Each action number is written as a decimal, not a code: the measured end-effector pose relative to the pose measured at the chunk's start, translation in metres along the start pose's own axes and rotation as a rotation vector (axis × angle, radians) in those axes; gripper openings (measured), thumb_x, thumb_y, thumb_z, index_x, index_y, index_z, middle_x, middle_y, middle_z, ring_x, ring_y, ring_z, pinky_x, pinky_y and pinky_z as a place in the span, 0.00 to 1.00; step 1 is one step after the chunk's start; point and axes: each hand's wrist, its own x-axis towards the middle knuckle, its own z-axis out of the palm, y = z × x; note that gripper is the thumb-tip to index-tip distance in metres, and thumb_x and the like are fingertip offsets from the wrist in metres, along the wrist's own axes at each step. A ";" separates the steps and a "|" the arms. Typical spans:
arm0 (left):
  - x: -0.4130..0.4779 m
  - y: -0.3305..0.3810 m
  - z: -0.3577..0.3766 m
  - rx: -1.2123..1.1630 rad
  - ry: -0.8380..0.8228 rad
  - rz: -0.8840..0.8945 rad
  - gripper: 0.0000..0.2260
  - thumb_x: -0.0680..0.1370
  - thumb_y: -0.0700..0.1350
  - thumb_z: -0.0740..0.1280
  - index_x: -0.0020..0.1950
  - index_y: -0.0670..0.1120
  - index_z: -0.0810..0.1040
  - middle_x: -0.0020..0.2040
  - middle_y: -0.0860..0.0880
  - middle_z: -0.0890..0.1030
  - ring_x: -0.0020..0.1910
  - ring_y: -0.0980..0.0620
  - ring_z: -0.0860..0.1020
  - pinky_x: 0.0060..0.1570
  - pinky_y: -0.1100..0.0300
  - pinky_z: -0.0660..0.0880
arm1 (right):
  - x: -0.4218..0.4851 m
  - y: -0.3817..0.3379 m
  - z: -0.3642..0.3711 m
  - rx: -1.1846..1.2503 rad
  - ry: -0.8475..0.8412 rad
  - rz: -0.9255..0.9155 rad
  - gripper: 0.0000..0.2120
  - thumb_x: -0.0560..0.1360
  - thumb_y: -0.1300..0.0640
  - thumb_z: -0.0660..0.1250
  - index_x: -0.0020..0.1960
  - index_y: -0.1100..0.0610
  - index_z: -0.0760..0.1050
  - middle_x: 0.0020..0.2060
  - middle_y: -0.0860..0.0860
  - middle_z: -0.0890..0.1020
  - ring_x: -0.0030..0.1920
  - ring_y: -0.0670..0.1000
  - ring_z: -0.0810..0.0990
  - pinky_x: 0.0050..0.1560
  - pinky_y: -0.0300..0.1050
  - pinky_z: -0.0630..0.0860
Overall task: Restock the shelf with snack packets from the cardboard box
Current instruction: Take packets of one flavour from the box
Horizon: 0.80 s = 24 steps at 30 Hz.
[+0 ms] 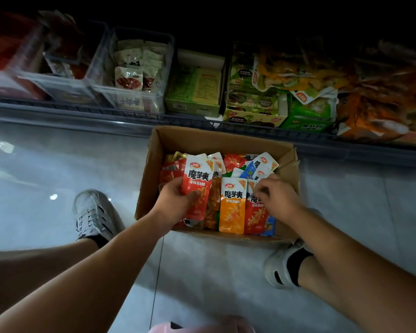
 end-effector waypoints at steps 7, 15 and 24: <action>-0.010 0.011 0.004 -0.082 -0.065 -0.024 0.29 0.69 0.58 0.79 0.68 0.56 0.76 0.62 0.53 0.83 0.60 0.50 0.82 0.62 0.45 0.79 | 0.008 -0.034 -0.071 0.341 -0.186 -0.108 0.08 0.81 0.55 0.66 0.45 0.44 0.79 0.47 0.47 0.83 0.48 0.48 0.82 0.44 0.51 0.81; -0.015 0.012 0.018 0.155 -0.255 0.036 0.21 0.76 0.53 0.76 0.67 0.56 0.75 0.59 0.56 0.83 0.58 0.56 0.82 0.58 0.56 0.80 | 0.015 -0.082 -0.045 0.466 -0.120 -0.197 0.09 0.79 0.55 0.70 0.58 0.47 0.81 0.52 0.42 0.83 0.53 0.43 0.82 0.51 0.46 0.81; -0.001 0.010 -0.022 -0.086 0.118 0.019 0.17 0.78 0.48 0.74 0.66 0.53 0.77 0.55 0.53 0.85 0.52 0.52 0.85 0.49 0.52 0.82 | 0.047 -0.018 -0.002 0.134 -0.050 0.005 0.20 0.82 0.55 0.64 0.73 0.54 0.70 0.70 0.54 0.73 0.70 0.55 0.71 0.67 0.44 0.67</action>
